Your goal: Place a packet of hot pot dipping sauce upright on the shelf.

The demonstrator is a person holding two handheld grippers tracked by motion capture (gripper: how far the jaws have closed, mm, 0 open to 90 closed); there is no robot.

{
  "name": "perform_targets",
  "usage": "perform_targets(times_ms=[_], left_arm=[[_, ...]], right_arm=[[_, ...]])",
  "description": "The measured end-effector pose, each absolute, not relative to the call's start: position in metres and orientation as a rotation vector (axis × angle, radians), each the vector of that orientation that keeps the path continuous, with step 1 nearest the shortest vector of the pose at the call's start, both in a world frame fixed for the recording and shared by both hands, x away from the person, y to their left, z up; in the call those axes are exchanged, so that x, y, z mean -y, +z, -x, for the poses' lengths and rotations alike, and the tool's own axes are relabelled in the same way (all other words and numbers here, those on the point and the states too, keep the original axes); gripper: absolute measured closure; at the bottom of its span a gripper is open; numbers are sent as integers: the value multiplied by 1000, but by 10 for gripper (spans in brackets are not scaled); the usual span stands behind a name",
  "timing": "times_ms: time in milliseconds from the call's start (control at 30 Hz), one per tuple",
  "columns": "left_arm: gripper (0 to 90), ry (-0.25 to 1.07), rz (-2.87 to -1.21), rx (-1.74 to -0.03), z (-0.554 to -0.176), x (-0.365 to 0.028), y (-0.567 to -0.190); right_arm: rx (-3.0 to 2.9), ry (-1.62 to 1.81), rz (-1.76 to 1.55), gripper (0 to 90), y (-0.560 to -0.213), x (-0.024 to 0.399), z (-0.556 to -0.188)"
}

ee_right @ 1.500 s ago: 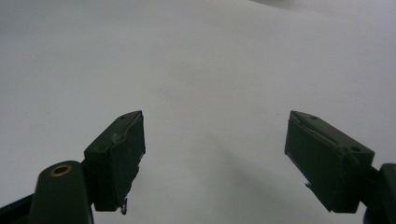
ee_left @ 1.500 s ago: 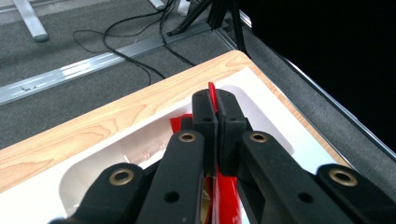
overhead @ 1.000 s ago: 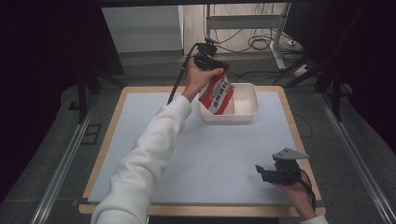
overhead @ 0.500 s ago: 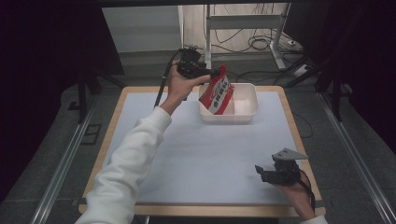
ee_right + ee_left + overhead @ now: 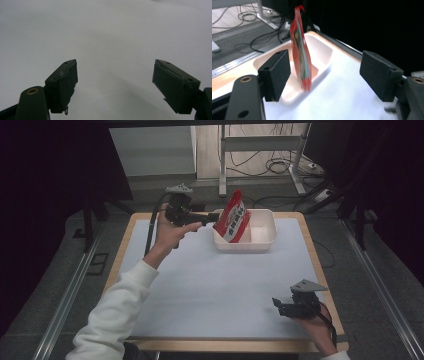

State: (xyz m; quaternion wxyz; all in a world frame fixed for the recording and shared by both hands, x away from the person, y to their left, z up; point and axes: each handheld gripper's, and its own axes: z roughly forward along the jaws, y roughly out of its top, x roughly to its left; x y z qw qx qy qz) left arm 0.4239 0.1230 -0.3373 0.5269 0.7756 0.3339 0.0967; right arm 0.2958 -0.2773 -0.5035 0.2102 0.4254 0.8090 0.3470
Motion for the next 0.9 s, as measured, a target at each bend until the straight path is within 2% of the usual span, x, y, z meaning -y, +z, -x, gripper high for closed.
perform_targets(times_ms=[167,633,900], left_arm=[[247,213,-1854,-795,-405,-132,-350],[250,118,-1854,-901,-357,-180,-432],[249,121,-1912,-957,-335,-192,-473]], right_arm=[[-2247,961,-1186,200,-504,277,-296],[-2248,948,-1185,200,-505,277,-296],[-2247,946,-1188,200,-506,279,-298]])
